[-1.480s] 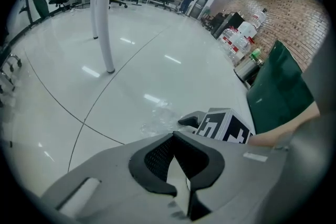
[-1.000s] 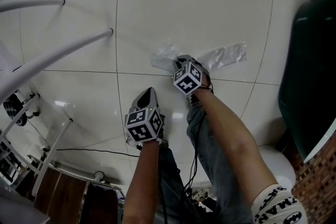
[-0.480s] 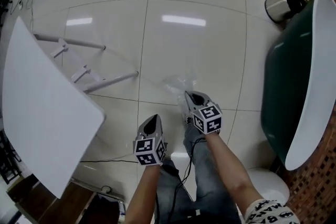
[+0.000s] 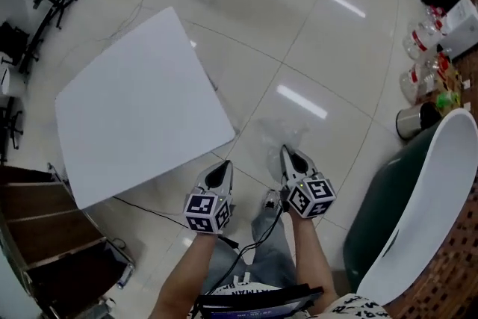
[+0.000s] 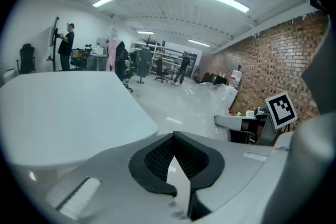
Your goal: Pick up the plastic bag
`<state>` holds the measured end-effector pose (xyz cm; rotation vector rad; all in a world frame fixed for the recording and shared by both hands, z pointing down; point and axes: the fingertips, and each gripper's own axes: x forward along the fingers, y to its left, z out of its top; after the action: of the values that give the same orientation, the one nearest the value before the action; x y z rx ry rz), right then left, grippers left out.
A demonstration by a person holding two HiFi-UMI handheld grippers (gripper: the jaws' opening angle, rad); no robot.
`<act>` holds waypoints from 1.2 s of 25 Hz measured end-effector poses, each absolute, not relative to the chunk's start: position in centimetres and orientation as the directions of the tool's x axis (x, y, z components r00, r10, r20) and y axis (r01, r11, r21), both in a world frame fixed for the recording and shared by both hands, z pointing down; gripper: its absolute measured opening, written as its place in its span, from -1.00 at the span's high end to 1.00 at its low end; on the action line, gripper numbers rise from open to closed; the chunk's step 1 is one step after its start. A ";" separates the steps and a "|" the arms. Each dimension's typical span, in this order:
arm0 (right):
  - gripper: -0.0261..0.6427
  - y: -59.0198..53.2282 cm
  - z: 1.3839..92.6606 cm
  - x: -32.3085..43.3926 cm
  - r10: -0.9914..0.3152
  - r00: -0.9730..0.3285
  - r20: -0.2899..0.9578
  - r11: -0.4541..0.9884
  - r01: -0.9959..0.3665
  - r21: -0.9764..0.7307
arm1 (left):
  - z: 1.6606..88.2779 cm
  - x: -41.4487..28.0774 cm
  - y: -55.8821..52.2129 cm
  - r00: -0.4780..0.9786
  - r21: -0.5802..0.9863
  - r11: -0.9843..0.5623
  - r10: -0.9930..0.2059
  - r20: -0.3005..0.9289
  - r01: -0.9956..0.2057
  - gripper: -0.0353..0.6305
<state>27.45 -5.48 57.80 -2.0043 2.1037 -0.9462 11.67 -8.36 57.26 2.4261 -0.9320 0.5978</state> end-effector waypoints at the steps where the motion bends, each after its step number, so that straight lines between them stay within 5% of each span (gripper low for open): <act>1: 0.88 -6.4 56.0 26.7 -0.930 -0.165 0.327 -0.014 -0.876 -0.482 | 55.7 10.6 -9.0 0.662 0.259 -0.643 -0.528 0.531 -0.721 0.88; 13: 0.89 -12.8 39.6 15.1 -0.887 -0.421 0.190 0.322 -0.858 -0.399 | 42.1 -6.9 -12.5 0.462 0.245 -0.394 -0.799 0.386 -0.886 0.88; 30: 0.89 -14.7 35.9 -5.3 -0.812 -0.534 0.234 0.486 -0.842 -0.235 | 37.3 -25.3 -12.8 0.386 0.229 -0.326 -0.870 0.306 -0.917 0.88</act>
<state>-5.28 -14.73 35.91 -1.5544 2.7857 -0.5242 -25.27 -12.80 37.25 2.2882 -1.5520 0.1793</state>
